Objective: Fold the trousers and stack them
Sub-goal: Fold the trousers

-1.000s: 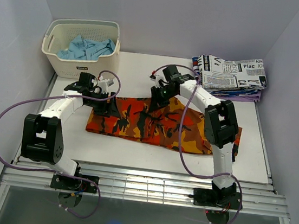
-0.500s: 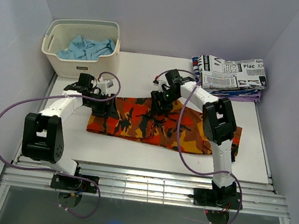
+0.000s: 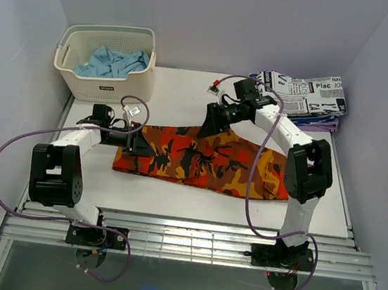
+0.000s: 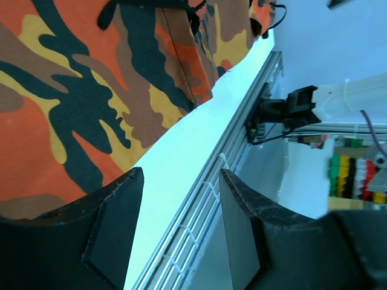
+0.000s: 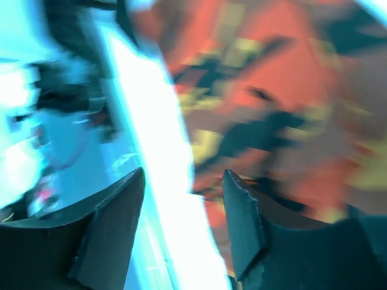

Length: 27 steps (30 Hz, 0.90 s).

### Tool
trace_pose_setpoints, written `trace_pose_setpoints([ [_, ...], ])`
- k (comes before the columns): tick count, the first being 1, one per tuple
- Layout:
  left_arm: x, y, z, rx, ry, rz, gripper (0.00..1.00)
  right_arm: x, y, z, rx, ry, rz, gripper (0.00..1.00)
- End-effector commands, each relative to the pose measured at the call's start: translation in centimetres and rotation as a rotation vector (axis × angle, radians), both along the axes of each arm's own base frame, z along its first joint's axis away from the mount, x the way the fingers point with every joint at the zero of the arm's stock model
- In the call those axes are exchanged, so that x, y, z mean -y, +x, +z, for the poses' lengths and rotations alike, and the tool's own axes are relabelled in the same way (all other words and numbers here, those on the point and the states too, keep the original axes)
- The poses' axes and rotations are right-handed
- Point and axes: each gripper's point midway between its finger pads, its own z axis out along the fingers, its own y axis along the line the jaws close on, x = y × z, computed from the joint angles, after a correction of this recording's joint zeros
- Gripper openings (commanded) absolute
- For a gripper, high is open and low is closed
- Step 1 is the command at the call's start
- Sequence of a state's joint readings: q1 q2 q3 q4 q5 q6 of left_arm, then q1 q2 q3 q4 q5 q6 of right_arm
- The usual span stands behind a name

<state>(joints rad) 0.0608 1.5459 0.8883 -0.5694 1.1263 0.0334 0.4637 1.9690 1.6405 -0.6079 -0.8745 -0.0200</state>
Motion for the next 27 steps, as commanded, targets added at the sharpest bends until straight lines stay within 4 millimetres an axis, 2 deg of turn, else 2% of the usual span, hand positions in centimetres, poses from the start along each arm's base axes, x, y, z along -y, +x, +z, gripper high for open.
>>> trace_pose_setpoints([
  [1,0.6,0.1,0.6,-0.004,-0.116,-0.001,0.63,-2.7,-5.0,1.0,-0.203,0.222,0.196,0.57],
  [5,-0.2,0.3,-2.6,-0.164,-0.133,0.054,0.61,-3.6,-8.0,-3.2,-0.367,0.186,0.258,0.50],
  [6,-1.2,0.7,-3.9,-0.215,-0.136,0.100,0.61,-3.7,-8.4,-4.5,-0.383,0.161,0.257,0.50],
  [7,-1.8,1.1,-4.8,-0.227,-0.126,0.127,0.61,-3.4,-8.7,-7.0,-0.417,0.104,0.237,0.49],
  [9,-3.4,1.5,-7.2,-0.295,-0.120,0.184,0.61,-2.9,-9.1,-9.9,-0.467,0.023,0.206,0.46],
  [10,-3.9,1.5,-8.0,-0.323,-0.116,0.200,0.61,-2.5,-8.9,-12.6,-0.460,-0.041,0.195,0.45],
  [12,-5.3,1.7,-10.2,-0.372,-0.089,0.248,0.61,-1.6,-9.1,-15.0,-0.485,-0.133,0.172,0.43],
  [13,-6.3,1.9,-11.1,-0.391,-0.066,0.282,0.61,-0.7,-8.5,-17.6,-0.457,-0.240,0.141,0.42],
  [15,-7.2,2.0,-11.8,-0.414,-0.060,0.310,0.62,0.8,-8.2,-19.8,-0.430,-0.376,0.116,0.41],
  [17,-8.1,1.8,-12.2,-0.417,-0.042,0.323,0.65,1.5,-7.8,-20.8,-0.412,-0.425,0.106,0.40],
  [22,-12.6,2.2,-12.2,-0.421,-0.004,0.458,0.67,2.5,-6.9,-21.1,-0.335,-0.490,0.101,0.39],
  [24,-13.2,2.7,-11.3,-0.348,0.012,0.436,0.67,2.2,-6.7,-20.5,-0.297,-0.479,0.121,0.39],
  [27,-12.7,4.1,-7.4,-0.214,-0.076,0.392,0.63,1.5,-6.6,-19.8,-0.231,-0.464,0.177,0.38],
])
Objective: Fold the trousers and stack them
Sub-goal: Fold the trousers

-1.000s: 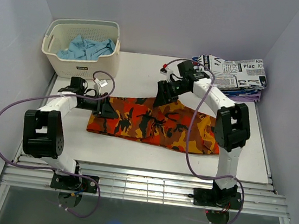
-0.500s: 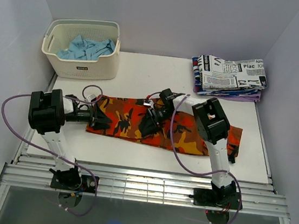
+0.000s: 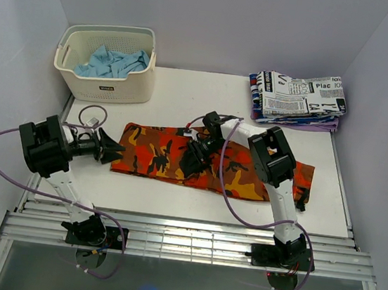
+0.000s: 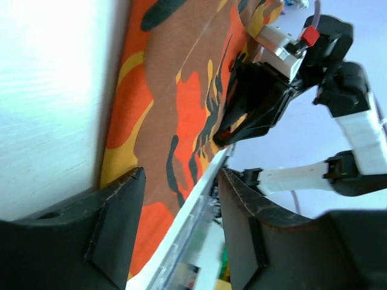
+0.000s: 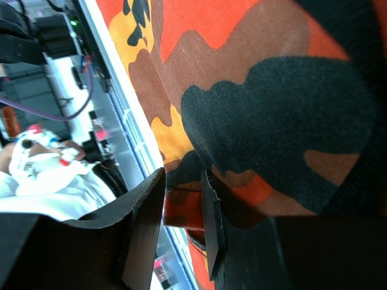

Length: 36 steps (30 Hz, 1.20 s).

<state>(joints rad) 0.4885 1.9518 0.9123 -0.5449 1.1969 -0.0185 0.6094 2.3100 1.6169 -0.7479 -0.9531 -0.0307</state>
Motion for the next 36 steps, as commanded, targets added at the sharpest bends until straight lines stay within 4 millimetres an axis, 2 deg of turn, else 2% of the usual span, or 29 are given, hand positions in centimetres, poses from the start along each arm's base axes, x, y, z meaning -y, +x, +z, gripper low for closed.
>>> trace_pose_setpoints([
  [1,-0.3,1.3,2.3,0.191,0.084,-0.057,0.62,4.1,2.2,-6.3,0.264,-0.242,0.107,0.38],
  [4,1.1,2.7,5.4,0.325,0.092,-0.095,0.61,4.3,1.5,-6.6,0.307,-0.251,0.177,0.37],
  [5,1.7,2.6,5.7,0.325,0.080,-0.092,0.61,4.3,1.3,-6.8,0.315,-0.254,0.193,0.37],
  [6,2.8,2.8,7.0,0.314,0.065,-0.086,0.61,4.4,1.0,-6.9,0.317,-0.257,0.203,0.37],
  [7,2.8,4.1,7.5,0.398,0.098,-0.081,0.62,4.8,0.8,-7.2,0.317,-0.265,0.213,0.37],
  [9,3.8,4.4,7.2,0.340,0.074,-0.043,0.61,5.0,0.5,-7.3,0.314,-0.268,0.222,0.37],
  [10,3.7,5.6,7.1,0.406,0.093,-0.031,0.62,5.1,0.4,-7.3,0.316,-0.272,0.228,0.37],
  [14,3.2,8.3,4.1,0.318,0.086,0.051,0.60,5.5,0.1,-7.4,0.322,-0.278,0.241,0.37],
  [18,1.3,11.5,1.0,0.257,0.123,0.192,0.60,5.8,-0.1,-7.4,0.323,-0.285,0.249,0.37],
  [19,0.7,12.5,0.8,0.272,0.135,0.217,0.60,5.9,-0.2,-7.4,0.320,-0.288,0.254,0.37],
  [20,0.2,12.8,-0.7,0.227,0.130,0.248,0.61,6.0,-0.4,-7.4,0.314,-0.293,0.258,0.37],
  [22,-0.9,13.9,-1.4,0.219,0.141,0.287,0.61,6.1,-0.4,-7.5,0.315,-0.302,0.266,0.37],
  [23,-1.6,14.0,-2.0,0.203,0.142,0.308,0.62,6.1,-0.4,-7.5,0.317,-0.306,0.268,0.37],
  [26,-3.4,13.6,-1.6,0.208,0.151,0.343,0.65,5.9,-0.1,-7.3,0.327,-0.306,0.267,0.37],
  [27,-4.0,13.4,-0.6,0.231,0.174,0.348,0.66,5.8,0.0,-7.3,0.332,-0.306,0.268,0.37],
  [29,-5.3,12.7,0.1,0.243,0.187,0.362,0.68,5.5,0.2,-7.1,0.337,-0.302,0.264,0.37],
  [31,-5.6,12.0,1.3,0.267,0.207,0.333,0.69,5.3,0.2,-7.1,0.337,-0.297,0.264,0.37],
  [33,-4.8,11.0,3.5,0.329,0.164,0.237,0.66,4.9,0.4,-6.6,0.347,-0.288,0.262,0.37],
  [35,-3.0,8.5,5.3,0.370,0.121,0.100,0.63,4.5,0.7,-6.2,0.360,-0.278,0.257,0.37],
  [36,-2.1,7.0,5.9,0.291,0.062,0.063,0.62,4.4,0.8,-6.0,0.367,-0.274,0.257,0.37],
])
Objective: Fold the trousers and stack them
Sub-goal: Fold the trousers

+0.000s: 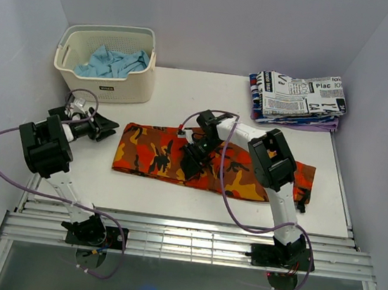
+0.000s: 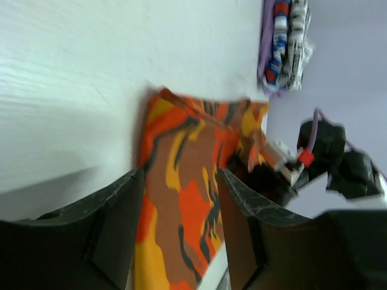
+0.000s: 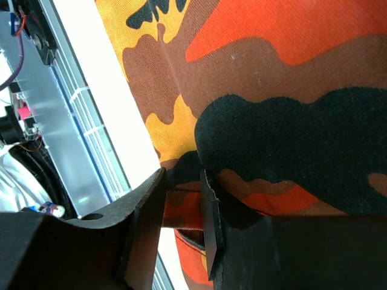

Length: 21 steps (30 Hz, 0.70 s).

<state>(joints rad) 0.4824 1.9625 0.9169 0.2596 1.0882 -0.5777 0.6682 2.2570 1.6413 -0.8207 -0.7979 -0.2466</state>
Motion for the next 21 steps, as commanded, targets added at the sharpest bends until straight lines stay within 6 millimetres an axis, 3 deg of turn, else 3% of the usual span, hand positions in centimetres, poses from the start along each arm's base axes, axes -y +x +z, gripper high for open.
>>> trace_pose_setpoints([
  [1,3.2,-4.2,4.2,0.083,-0.004,-0.249,0.61,4.0,1.5,-5.7,0.149,-0.243,0.055,0.37],
  [3,4.4,-6.6,5.5,0.026,-0.081,-0.320,0.60,3.9,1.7,-5.5,0.155,-0.238,0.054,0.37],
  [5,4.9,-7.9,5.3,0.076,-0.048,-0.378,0.59,3.9,1.8,-5.5,0.162,-0.240,0.053,0.37],
  [9,6.0,-11.4,4.6,-0.036,-0.100,-0.453,0.58,3.8,2.1,-5.5,0.171,-0.245,0.052,0.37],
  [17,5.0,-16.6,-4.4,-0.359,0.067,-0.555,0.52,3.8,2.7,-5.3,0.186,-0.258,0.061,0.37],
  [19,4.2,-16.1,-6.2,-0.408,0.124,-0.499,0.51,4.0,2.6,-5.5,0.183,-0.267,0.063,0.37],
  [21,3.9,-16.0,-6.6,-0.440,0.111,-0.487,0.51,4.3,2.5,-5.7,0.182,-0.274,0.069,0.36],
])
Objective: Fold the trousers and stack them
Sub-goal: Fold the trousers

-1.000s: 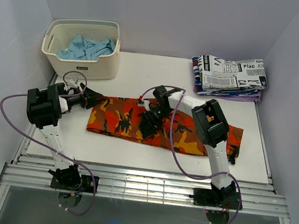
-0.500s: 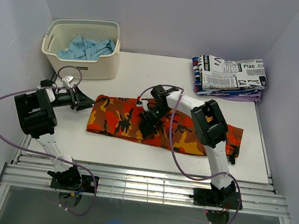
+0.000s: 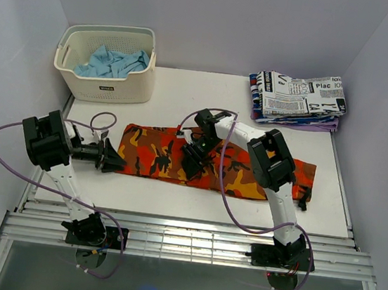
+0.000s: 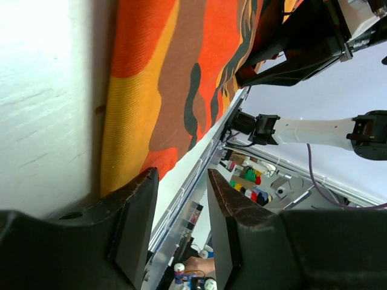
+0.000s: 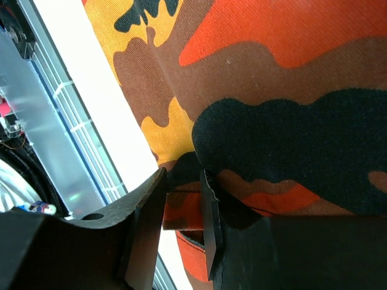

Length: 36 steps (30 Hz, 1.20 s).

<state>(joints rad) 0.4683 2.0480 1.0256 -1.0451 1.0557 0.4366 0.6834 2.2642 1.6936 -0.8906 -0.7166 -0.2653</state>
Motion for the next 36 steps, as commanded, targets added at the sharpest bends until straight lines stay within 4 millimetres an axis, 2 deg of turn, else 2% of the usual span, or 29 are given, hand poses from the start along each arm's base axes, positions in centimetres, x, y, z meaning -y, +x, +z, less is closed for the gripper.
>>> trace_pose_setpoints([
  [1,-2.3,-0.4,-3.6,-0.021,0.167,-0.033,0.50,3.9,2.1,-5.7,0.141,-0.203,0.053,0.36],
  [2,-2.8,-0.1,-3.4,-0.009,0.170,-0.016,0.50,4.1,1.9,-5.9,0.136,-0.207,0.056,0.36],
  [4,-3.1,1.0,-1.7,0.059,0.133,-0.004,0.49,4.2,1.9,-6.0,0.135,-0.210,0.063,0.36],
  [5,-2.9,2.3,0.3,0.176,0.071,0.010,0.48,4.1,1.9,-6.1,0.135,-0.208,0.067,0.36],
  [7,-2.3,3.8,3.9,0.288,-0.013,0.024,0.48,4.1,1.9,-6.1,0.129,-0.206,0.069,0.36],
  [10,-0.3,6.4,8.4,0.503,-0.074,0.009,0.49,3.8,1.9,-6.2,0.118,-0.201,0.068,0.35],
  [11,1.0,6.9,9.0,0.531,-0.086,-0.020,0.49,3.8,1.9,-6.2,0.114,-0.200,0.067,0.35],
  [12,1.5,7.2,10.0,0.463,-0.109,0.014,0.49,3.8,1.9,-6.2,0.115,-0.200,0.065,0.35],
  [13,1.5,8.6,8.8,0.536,-0.052,0.011,0.49,3.8,1.9,-6.2,0.114,-0.200,0.067,0.35],
  [14,2.3,9.0,8.7,0.531,-0.037,0.010,0.49,3.8,1.9,-6.2,0.116,-0.200,0.068,0.35],
  [15,2.1,10.8,9.3,0.563,-0.013,0.050,0.49,3.8,1.9,-6.2,0.114,-0.202,0.068,0.35],
  [17,2.6,11.6,8.1,0.526,0.012,0.093,0.50,3.8,1.9,-6.1,0.114,-0.202,0.070,0.35],
  [18,2.4,13.0,8.1,0.513,0.007,0.140,0.49,3.8,1.9,-6.1,0.111,-0.200,0.070,0.35],
  [19,2.3,13.6,6.7,0.470,0.000,0.166,0.49,3.7,2.0,-5.9,0.112,-0.196,0.069,0.35],
  [21,1.8,15.4,5.5,0.463,0.010,0.227,0.49,3.6,2.0,-6.0,0.106,-0.195,0.068,0.35],
  [22,1.6,15.9,4.3,0.406,0.000,0.263,0.49,3.5,2.0,-5.9,0.106,-0.195,0.068,0.35],
  [27,0.4,19.0,2.7,0.412,0.000,0.392,0.51,3.8,1.8,-6.6,0.096,-0.210,0.068,0.34],
  [32,-0.3,19.7,1.4,0.364,-0.048,0.503,0.57,4.3,1.2,-6.9,0.085,-0.221,0.077,0.33],
  [36,-1.3,19.8,1.4,0.373,-0.045,0.566,0.62,4.5,1.1,-7.1,0.090,-0.227,0.082,0.33],
])
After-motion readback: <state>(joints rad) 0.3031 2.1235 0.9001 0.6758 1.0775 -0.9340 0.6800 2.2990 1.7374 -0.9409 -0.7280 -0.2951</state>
